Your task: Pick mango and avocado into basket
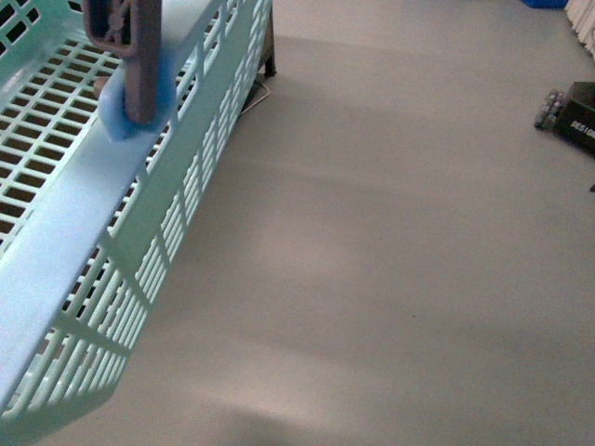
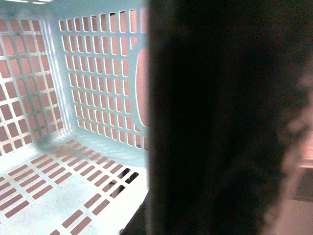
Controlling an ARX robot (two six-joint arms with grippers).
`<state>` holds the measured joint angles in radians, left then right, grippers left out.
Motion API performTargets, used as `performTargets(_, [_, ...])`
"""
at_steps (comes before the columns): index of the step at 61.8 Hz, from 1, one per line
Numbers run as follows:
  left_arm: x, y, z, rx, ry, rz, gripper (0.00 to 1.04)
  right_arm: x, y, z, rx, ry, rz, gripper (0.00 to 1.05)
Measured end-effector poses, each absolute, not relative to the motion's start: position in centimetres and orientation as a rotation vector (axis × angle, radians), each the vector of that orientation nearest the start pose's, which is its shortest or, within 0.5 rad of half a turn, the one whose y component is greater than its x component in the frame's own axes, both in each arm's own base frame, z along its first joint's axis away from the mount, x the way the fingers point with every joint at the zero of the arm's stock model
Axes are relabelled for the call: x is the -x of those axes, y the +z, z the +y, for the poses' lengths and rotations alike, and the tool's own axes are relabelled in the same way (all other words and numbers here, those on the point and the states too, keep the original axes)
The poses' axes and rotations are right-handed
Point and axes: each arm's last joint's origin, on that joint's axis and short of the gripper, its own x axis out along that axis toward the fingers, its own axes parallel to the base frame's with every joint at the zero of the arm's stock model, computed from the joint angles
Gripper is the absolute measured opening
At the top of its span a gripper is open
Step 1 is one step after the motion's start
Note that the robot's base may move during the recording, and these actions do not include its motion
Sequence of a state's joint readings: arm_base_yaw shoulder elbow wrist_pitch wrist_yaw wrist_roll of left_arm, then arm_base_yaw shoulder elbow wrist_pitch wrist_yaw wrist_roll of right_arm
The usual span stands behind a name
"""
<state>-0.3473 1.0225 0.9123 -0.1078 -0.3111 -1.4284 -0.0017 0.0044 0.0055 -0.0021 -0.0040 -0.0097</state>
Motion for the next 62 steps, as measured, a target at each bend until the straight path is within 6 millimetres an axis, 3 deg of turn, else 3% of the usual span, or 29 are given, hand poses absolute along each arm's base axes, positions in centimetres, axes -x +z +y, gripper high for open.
performTargets(62, [-21.51, 34.02, -6.84, 1.345, 0.118, 0.196, 0.06, -9.76, 16.48, -0.01, 0.010, 0.002, 0.001, 0.97])
